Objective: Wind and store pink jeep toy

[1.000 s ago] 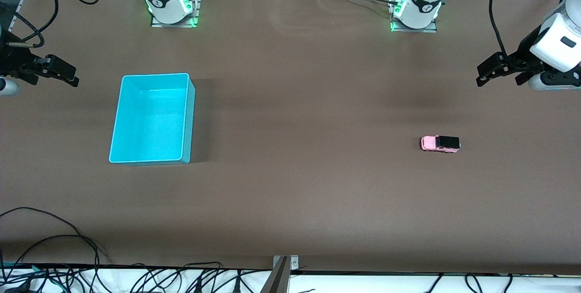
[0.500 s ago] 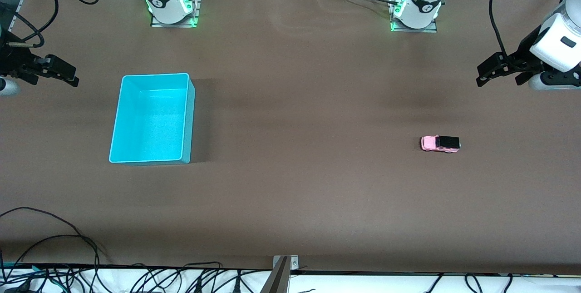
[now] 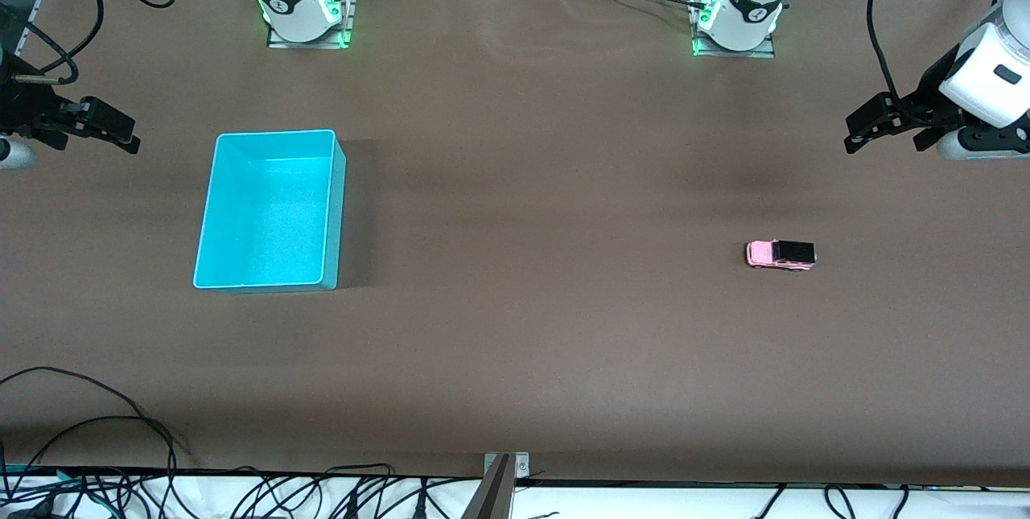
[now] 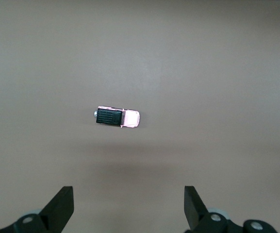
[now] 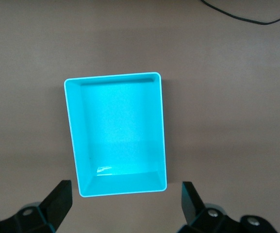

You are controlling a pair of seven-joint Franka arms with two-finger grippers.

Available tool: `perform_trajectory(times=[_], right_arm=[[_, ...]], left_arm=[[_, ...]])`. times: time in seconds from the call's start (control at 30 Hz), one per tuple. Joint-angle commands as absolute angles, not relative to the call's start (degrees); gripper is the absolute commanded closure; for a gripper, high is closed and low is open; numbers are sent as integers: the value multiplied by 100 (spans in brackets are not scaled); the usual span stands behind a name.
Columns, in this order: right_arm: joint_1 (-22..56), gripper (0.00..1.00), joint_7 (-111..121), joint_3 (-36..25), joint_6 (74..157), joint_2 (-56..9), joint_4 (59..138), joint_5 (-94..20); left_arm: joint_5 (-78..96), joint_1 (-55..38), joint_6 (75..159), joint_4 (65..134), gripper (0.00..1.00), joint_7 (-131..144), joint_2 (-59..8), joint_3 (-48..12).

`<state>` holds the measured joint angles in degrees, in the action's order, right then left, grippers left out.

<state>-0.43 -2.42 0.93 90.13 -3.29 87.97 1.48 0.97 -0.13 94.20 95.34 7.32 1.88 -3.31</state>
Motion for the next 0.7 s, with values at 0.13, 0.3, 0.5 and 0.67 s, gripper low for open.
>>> perform_trajectory(times=[0.13,0.3,0.5,0.67], right_arm=[[-53,0,-299,105,8982,-246,8868,220],[-53,0,-299,105,8982,-246,8868,220],[-53,0,-299,114,8982,-246,8868,220],[-53,0,-290,114,8974,-246,8868,220]], left_arm=[[141,-62,9264,9316,0,571,88,-299],[141,-44,9264,9316,0,571,26,-299],[132,-61,9264,9316,0,571,-44,-299],[106,-70,9272,9308,0,554,-132,-299]])
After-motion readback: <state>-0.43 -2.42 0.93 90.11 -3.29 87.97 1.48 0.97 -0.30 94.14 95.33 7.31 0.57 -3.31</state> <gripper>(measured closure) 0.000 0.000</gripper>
